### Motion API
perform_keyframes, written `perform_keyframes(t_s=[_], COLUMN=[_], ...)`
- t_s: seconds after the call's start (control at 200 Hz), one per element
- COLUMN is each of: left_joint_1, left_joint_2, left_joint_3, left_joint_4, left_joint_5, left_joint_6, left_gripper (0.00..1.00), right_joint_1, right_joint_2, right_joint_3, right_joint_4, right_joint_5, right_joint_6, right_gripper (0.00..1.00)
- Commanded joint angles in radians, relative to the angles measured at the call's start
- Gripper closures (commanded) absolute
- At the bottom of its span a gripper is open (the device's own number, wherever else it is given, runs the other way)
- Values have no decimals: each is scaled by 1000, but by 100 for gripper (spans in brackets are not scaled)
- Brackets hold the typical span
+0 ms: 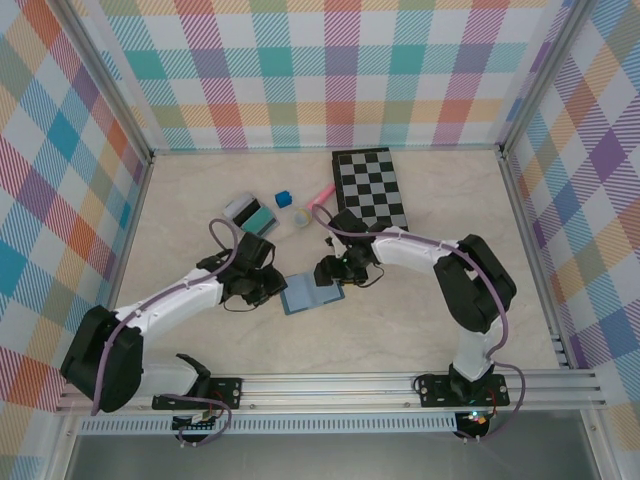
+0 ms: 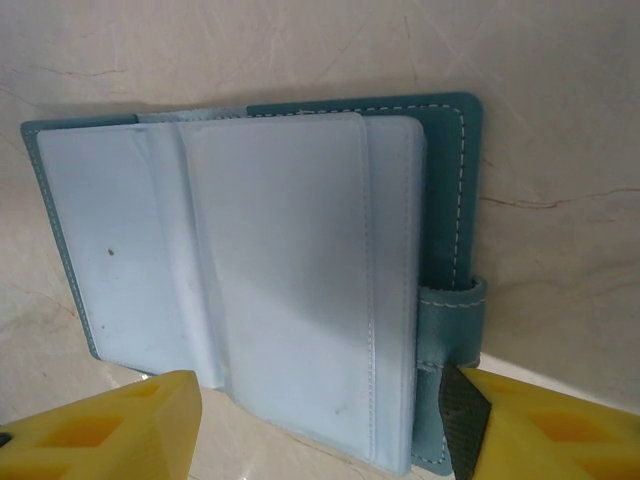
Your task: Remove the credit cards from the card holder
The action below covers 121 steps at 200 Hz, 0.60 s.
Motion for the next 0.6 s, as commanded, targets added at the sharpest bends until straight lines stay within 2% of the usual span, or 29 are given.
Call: perform_keyframes(t_s=[0.0,0.4,0.6], left_joint_1=[-24,-35,-37], left_joint_2=[44,177,206], left_joint_3=[18,49,55], left_joint_4=[27,34,67], left_joint_5=[-35,-33,-1], left_joint_6=[-41,-39,-38], left_gripper=[74,75,83], right_joint_1=[7,10,10], right_joint_2=[37,62,72], right_joint_3=[31,36,35], right_joint_4=[-59,-60,-58], right_joint_5=[10,1,-5], right_joint_6=[13,22,22], right_gripper=[36,38,40])
